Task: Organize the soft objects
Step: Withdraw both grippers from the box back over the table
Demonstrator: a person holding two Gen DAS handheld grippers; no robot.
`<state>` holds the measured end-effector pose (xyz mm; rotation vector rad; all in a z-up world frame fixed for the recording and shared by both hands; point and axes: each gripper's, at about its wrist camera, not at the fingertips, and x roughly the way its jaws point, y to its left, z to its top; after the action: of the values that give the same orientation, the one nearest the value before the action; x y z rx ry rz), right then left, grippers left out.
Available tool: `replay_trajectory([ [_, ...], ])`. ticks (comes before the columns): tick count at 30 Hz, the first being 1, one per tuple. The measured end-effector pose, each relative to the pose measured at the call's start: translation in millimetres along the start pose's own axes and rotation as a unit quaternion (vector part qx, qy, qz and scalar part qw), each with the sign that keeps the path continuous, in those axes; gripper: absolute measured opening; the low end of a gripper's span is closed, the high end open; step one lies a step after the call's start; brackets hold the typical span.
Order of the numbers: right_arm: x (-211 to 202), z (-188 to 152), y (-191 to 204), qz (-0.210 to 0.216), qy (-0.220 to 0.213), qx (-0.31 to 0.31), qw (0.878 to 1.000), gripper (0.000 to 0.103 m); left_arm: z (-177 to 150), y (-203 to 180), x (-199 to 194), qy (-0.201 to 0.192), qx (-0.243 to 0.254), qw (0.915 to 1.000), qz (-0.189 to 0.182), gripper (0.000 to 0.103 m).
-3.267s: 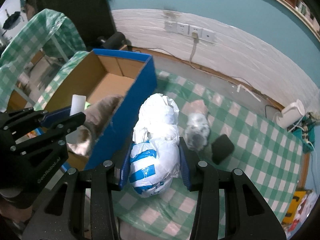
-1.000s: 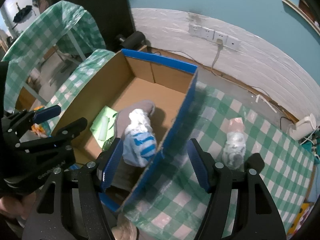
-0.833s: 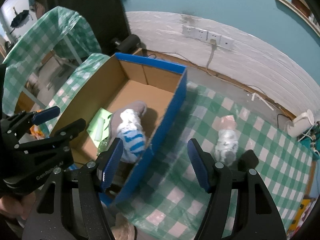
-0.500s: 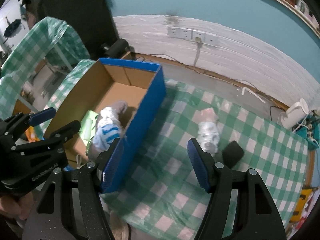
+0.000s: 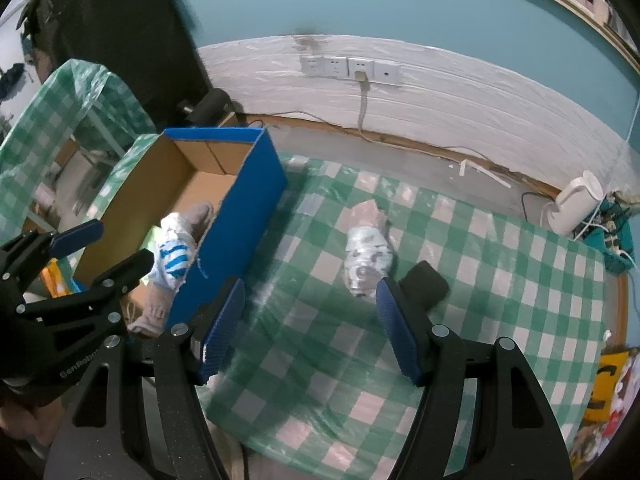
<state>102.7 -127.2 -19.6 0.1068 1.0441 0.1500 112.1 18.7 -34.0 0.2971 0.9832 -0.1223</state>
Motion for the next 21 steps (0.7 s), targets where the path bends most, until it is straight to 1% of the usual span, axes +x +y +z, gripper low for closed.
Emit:
replay_trajectory([
  [6,-7.0,-5.9,-20.3,-0.006,-0.005,0.015,1.0,0.069,1.7,-19.9,-0.8,0.001,0.016,0.9999,-0.003,0.064],
  [9,-8.5,-9.0,-31.9,-0.012,-0.006,0.025,1.0,0.069,3.2,-30.7,0.3,0.003,0.024,0.9997,-0.004,0.069],
  [17,-5.3,-19.0,-64.6,-0.038,0.004,0.047,0.998,0.069,4.3,-53.8,10.1,0.01,0.043,0.999,-0.004,0.07],
  [20,-0.4,-20.6,-77.6,-0.043,0.012,0.057,0.997,0.069,6.8,-61.5,15.8,0.018,0.044,0.9988,-0.008,0.075],
  [21,2.7,-21.1,-82.5,-0.046,0.016,0.06,0.997,0.069,7.9,-63.7,17.5,0.021,0.043,0.9988,-0.011,0.076],
])
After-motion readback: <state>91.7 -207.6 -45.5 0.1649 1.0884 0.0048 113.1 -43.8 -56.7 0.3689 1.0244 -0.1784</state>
